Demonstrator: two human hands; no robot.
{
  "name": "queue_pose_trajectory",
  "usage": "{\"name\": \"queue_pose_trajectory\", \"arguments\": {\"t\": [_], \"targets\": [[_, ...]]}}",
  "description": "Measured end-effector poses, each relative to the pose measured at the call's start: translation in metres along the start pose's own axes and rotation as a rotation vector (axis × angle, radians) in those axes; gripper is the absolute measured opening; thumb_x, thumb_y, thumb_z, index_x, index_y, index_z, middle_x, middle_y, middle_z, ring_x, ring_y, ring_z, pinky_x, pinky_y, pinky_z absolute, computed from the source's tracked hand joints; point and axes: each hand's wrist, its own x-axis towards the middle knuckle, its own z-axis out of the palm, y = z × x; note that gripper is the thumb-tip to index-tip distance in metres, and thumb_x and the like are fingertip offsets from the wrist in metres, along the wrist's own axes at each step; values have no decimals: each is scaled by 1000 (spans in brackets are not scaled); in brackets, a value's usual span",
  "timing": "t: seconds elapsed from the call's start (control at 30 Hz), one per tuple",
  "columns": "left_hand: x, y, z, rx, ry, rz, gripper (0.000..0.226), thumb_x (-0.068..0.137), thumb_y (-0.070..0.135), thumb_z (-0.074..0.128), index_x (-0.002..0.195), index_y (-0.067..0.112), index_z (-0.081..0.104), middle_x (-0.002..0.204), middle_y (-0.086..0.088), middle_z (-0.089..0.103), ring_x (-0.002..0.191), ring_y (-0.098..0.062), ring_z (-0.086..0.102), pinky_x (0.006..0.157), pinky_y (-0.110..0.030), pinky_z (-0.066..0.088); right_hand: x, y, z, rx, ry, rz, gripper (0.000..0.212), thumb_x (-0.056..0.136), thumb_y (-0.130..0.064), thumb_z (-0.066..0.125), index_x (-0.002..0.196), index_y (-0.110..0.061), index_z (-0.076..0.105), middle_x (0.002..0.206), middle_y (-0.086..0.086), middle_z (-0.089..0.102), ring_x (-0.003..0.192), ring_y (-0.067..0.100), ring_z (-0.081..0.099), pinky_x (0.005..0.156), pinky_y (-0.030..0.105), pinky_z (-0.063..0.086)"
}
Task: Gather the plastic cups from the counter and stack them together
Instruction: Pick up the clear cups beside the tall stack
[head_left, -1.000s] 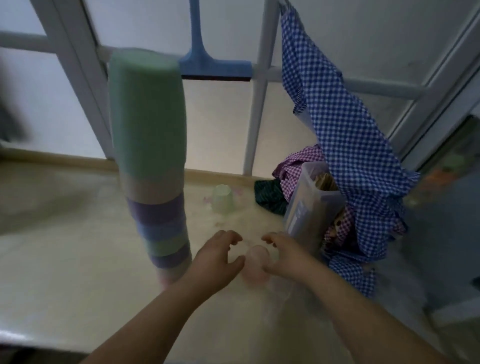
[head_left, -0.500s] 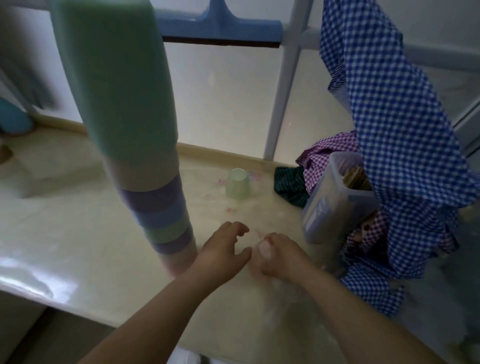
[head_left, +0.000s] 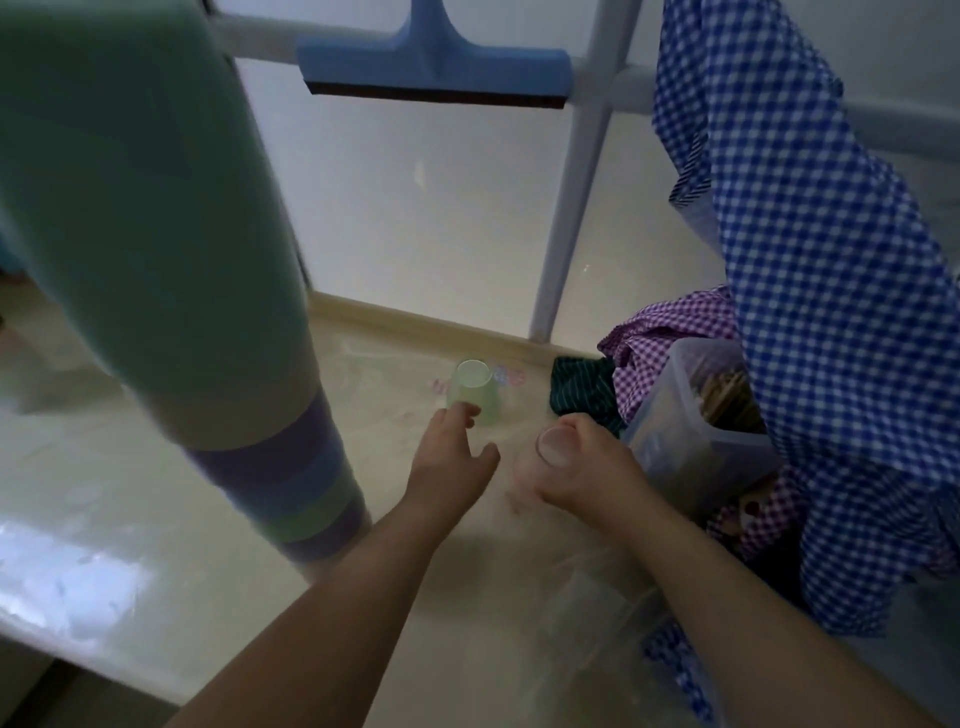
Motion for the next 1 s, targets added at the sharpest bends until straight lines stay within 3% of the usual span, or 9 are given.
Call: {"name": "queue_pose_trajectory", "arguments": {"t": [0.3, 0.47, 0.57, 0.67, 0.8, 1.0], "targets": [[50, -21, 34, -151, 233, -177, 76, 74, 18, 72, 137, 7, 32, 141, -12, 41, 130, -26, 40, 106, -32, 32, 26, 13, 20, 116, 111, -90, 36, 72, -30, 71, 101, -24, 50, 105, -4, 55, 93, 13, 53, 77, 27, 44], [75, -30, 48, -246, 210, -234, 91, 71, 19, 76, 144, 13, 22, 150, -6, 34, 137, -23, 34, 110, -32, 28, 37, 25, 23, 129, 104, -142, 41, 70, -27, 73, 101, -30, 46, 105, -6, 53, 92, 9, 51, 72, 20, 41], [83, -34, 54, -250, 186, -242, 89, 69, 19, 77, 142, 17, 25, 145, -4, 42, 132, -24, 41, 107, -33, 33, 37, 32, 24, 141, 105, -162, 44, 68, -25, 75, 99, -32, 45, 103, -7, 53, 92, 7, 51, 71, 15, 40], [86, -36, 55, -177, 216, -208, 74, 69, 15, 76, 133, 15, 38, 134, -8, 51, 122, -26, 49, 95, -27, 36, 36, 40, 24, 111, 75, -154, 54, 65, -24, 76, 111, -25, 48, 111, -5, 55, 101, 11, 52, 84, 22, 43], [83, -28, 51, -142, 218, -200, 75, 66, 15, 76, 131, 11, 39, 129, -13, 48, 115, -30, 51, 87, -27, 37, 28, 39, 18, 68, 61, -138, 64, 67, -27, 75, 122, -21, 45, 115, -6, 51, 107, 9, 49, 90, 21, 40], [35, -10, 35, -140, 172, -133, 82, 65, 20, 77, 135, 13, 36, 127, -11, 42, 120, -25, 43, 101, -30, 35, 4, 15, 7, 83, 27, -84, 51, 71, -32, 68, 117, -24, 46, 111, -7, 51, 99, 10, 48, 86, 24, 39]]}}
